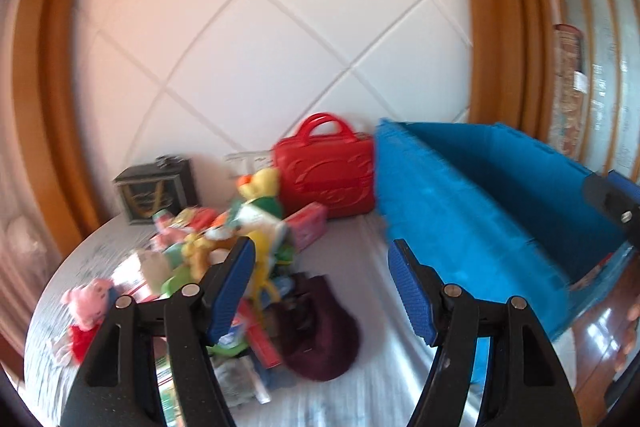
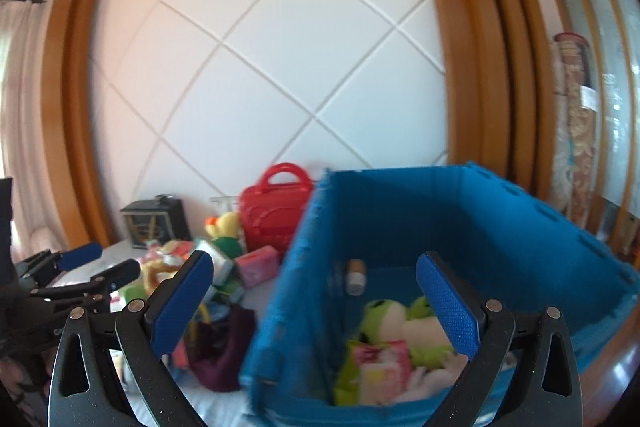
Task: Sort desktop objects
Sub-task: 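Move both empty tools back over the heap, then grasp the Bulofen medicine box with left tool while right tool grasps the grey fluffy plush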
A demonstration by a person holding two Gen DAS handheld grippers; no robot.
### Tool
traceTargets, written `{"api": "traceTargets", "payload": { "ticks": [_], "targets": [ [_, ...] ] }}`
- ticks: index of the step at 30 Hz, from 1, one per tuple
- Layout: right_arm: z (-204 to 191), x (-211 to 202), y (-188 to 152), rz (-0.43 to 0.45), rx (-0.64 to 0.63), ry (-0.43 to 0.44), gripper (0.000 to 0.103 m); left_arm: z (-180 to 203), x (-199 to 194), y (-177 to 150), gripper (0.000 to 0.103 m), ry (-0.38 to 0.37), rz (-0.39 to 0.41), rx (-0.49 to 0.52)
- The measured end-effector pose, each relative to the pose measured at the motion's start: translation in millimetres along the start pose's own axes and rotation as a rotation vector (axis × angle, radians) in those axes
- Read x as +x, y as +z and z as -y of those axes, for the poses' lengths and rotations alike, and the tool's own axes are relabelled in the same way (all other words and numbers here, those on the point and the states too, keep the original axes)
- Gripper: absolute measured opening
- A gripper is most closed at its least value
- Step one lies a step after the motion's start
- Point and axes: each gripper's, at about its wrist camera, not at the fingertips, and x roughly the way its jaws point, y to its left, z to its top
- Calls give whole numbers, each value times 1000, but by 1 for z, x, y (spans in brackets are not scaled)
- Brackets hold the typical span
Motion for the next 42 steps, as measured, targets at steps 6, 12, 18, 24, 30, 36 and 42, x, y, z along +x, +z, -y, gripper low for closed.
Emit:
{"api": "traceTargets", "payload": {
  "ticks": [6,12,18,24,30,36,42],
  "targets": [
    [-72,20,-3,-22,-78,138,103,-105,15,-35,68,188,-100,-87],
    [-139,68,-33,-170,-129,230,103,-197,46,-89,68,282,-291,-202],
    [-189,132,-87,-407,-114,268,103,-235,91,-151,68,260,-504,-246],
    [-223,177,-139,-585,-137,272,103,-236,143,-196,68,178,-656,-254],
    [-240,209,-178,-704,-171,239,103,-237,182,-222,69,129,-731,-311],
    [-258,228,-203,-790,-186,258,103,-234,177,-231,71,178,-711,-175],
    [-296,244,-226,-868,-215,336,103,-268,153,-248,71,199,-727,-187]
  ]
}}
